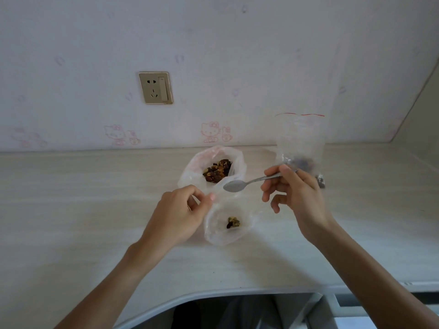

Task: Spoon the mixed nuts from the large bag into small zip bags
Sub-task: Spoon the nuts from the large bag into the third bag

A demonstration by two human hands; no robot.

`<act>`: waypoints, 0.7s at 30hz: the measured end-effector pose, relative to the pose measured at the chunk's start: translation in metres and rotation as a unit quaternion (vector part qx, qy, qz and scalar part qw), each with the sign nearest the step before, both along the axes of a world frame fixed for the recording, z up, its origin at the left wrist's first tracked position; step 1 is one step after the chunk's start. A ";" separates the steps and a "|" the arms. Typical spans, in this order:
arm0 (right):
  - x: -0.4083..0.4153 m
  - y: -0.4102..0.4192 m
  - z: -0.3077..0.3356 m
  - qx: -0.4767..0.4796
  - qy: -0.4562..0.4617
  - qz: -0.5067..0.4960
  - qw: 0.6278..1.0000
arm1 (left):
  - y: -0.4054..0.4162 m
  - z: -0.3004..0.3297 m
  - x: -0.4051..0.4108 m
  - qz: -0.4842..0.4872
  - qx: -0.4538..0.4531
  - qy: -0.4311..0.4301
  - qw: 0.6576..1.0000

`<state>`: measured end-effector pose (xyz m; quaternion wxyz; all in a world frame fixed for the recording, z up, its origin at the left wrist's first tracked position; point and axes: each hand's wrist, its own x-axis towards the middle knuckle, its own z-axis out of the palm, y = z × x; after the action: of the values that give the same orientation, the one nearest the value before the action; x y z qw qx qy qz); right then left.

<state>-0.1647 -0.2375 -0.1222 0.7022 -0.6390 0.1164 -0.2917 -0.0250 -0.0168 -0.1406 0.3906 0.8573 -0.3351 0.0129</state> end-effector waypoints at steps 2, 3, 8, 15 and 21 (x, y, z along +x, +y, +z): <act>0.014 -0.003 0.002 0.029 0.020 -0.006 0.999 | 0.002 0.004 0.009 0.022 -0.057 -0.019 0.998; 0.022 -0.004 0.004 0.037 0.029 -0.008 0.999 | 0.002 0.006 0.013 0.035 -0.087 -0.029 0.995; 0.060 -0.007 0.011 0.033 0.058 -0.021 0.998 | -0.011 0.009 0.045 0.180 -0.087 -0.098 0.975; 0.091 -0.011 -0.005 -0.180 0.084 -0.076 0.977 | -0.047 0.003 0.082 0.137 0.031 0.122 0.982; 0.094 -0.016 -0.023 -0.334 0.077 -0.130 0.930 | -0.068 -0.015 0.086 0.129 -0.014 0.131 0.983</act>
<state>-0.0707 -0.2534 -0.1450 0.3932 -0.8364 0.1477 -0.3521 0.0612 -0.0848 -0.1560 0.4378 0.8822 -0.1677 -0.0451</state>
